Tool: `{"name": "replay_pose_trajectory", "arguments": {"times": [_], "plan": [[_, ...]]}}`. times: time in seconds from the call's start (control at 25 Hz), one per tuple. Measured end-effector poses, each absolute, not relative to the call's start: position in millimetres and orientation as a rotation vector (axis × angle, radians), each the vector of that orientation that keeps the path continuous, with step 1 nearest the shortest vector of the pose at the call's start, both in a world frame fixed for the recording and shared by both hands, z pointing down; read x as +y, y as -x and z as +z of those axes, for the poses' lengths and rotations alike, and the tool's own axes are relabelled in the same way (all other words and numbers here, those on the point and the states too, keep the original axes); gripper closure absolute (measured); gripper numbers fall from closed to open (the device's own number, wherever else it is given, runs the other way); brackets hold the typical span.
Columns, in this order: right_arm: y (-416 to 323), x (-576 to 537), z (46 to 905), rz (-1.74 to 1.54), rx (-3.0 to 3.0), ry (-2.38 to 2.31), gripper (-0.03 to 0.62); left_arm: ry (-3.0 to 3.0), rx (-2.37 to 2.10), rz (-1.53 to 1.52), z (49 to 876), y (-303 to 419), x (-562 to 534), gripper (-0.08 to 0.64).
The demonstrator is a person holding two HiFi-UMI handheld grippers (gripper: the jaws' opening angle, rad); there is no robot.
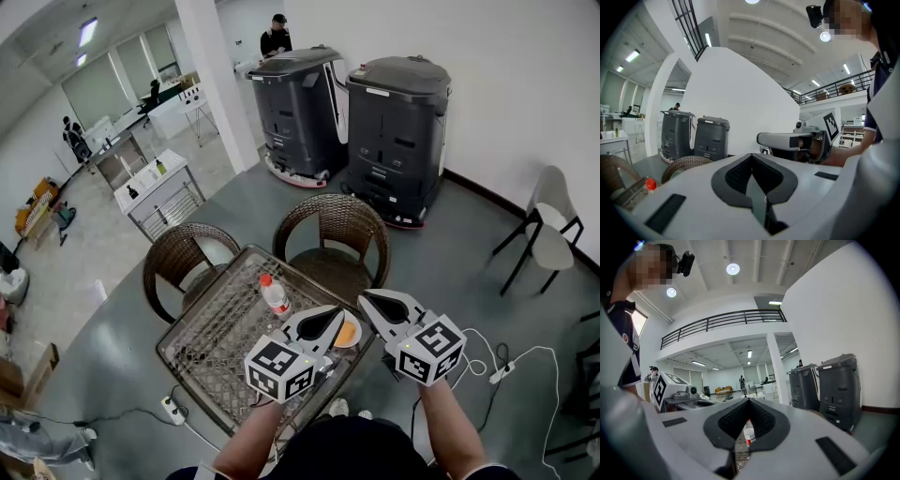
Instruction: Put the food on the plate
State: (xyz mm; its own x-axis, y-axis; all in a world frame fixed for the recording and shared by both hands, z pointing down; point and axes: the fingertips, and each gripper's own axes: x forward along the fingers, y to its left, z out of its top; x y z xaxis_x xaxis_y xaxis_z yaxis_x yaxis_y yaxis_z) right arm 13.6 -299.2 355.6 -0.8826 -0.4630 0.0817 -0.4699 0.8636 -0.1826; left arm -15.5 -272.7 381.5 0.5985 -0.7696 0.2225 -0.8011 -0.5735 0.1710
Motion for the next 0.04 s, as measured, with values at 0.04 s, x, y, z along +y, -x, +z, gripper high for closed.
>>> {"name": "replay_pose_trajectory", "arguments": {"times": [0.04], "plan": [[-13.8, -299.0, 355.8, 0.306, -2.998, -0.753, 0.589, -2.574, -1.29, 0.182, 382.0, 15.2, -272.3, 0.551]]}}
